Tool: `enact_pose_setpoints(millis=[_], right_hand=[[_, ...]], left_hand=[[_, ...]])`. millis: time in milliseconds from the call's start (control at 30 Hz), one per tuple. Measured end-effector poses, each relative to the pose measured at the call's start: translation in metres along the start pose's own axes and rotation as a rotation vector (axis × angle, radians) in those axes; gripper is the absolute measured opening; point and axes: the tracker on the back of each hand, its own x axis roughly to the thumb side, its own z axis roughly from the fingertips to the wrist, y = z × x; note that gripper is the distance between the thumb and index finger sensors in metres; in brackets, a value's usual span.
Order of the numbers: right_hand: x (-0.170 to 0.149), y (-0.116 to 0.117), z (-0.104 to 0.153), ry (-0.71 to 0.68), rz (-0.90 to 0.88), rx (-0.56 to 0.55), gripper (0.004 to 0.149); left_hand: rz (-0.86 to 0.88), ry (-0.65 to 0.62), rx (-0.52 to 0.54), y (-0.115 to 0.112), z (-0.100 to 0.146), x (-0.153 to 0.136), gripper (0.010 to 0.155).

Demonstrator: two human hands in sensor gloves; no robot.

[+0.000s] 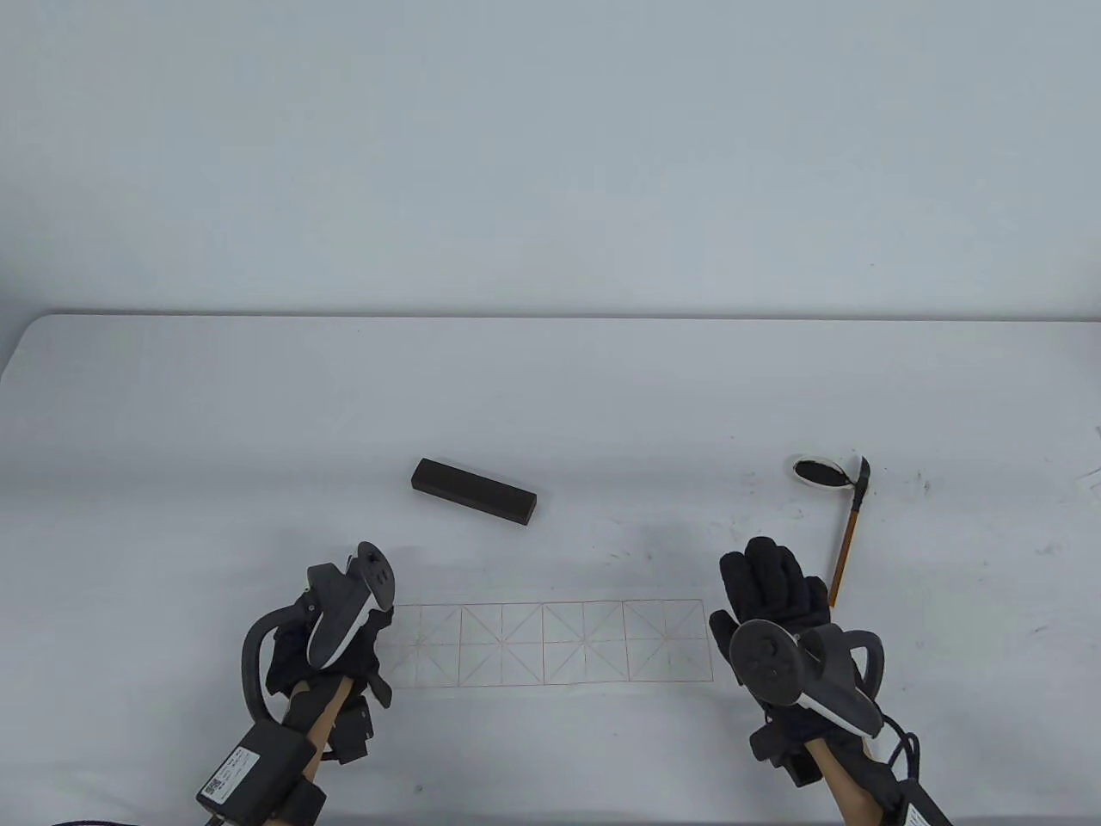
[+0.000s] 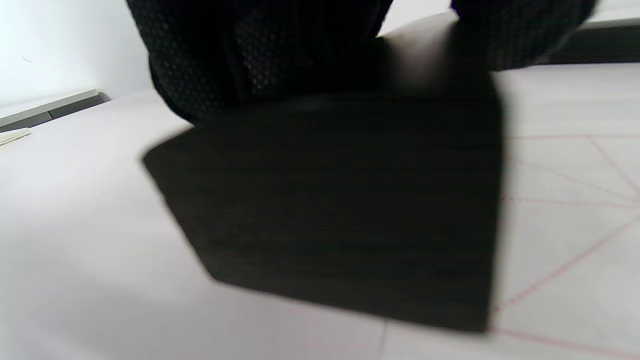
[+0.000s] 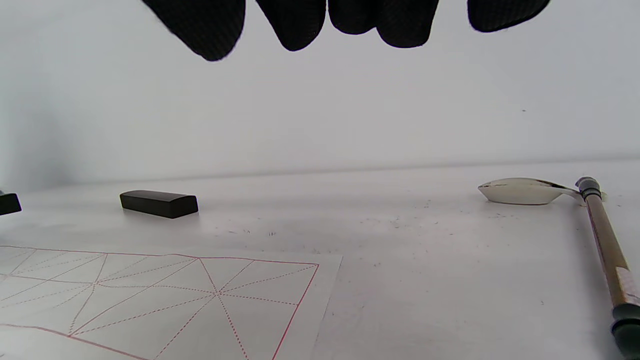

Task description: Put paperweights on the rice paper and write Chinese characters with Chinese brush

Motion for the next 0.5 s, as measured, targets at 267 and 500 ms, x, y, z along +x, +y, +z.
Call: enact_pose_setpoints(millis=[267,500], right_hand=[[0.001,0.001,0.0,-0.007,0.0,0.007,0.064],[0.001,0.001,0.0,-0.008,0.001,0.014,0.064]], left_hand=[[-0.043,0.023,-0.024,-0.013,-0.003,0.003,0.077],[-0.067,0.032,-0.042,-0.011,0.001,0.003,0.078]])
